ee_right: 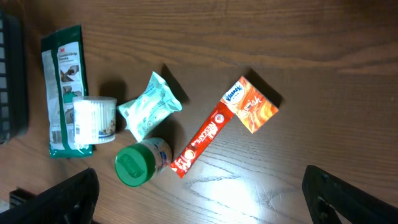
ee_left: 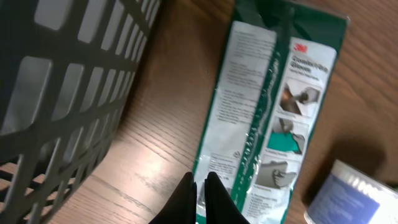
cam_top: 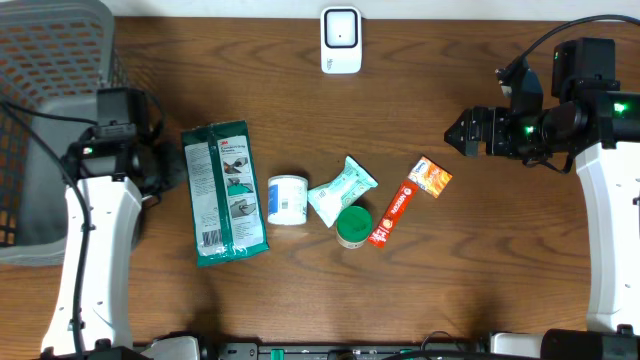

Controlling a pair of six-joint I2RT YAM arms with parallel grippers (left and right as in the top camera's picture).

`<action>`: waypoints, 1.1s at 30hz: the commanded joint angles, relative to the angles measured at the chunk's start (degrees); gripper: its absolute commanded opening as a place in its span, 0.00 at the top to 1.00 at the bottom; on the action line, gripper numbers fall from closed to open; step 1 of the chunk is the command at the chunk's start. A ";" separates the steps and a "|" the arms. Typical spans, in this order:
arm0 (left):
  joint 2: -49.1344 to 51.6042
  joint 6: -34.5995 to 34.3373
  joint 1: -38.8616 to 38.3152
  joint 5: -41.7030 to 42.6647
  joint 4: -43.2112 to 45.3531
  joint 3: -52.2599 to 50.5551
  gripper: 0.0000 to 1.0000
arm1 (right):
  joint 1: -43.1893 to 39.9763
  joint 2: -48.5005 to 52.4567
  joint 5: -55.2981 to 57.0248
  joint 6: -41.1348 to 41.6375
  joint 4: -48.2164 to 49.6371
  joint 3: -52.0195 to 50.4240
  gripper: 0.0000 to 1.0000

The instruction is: Scan the item barcode

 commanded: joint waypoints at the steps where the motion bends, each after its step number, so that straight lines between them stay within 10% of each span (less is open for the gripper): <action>1: -0.07 0.79 3.17 -1.81 1.36 1.36 0.93 | 0.09 -0.04 -0.26 0.35 -0.04 1.01 0.01; 33: -7.06 2.43 -1.36 3.56 8.00 1.38 0.92 | 0.09 -0.04 -0.26 0.35 -0.04 1.01 0.01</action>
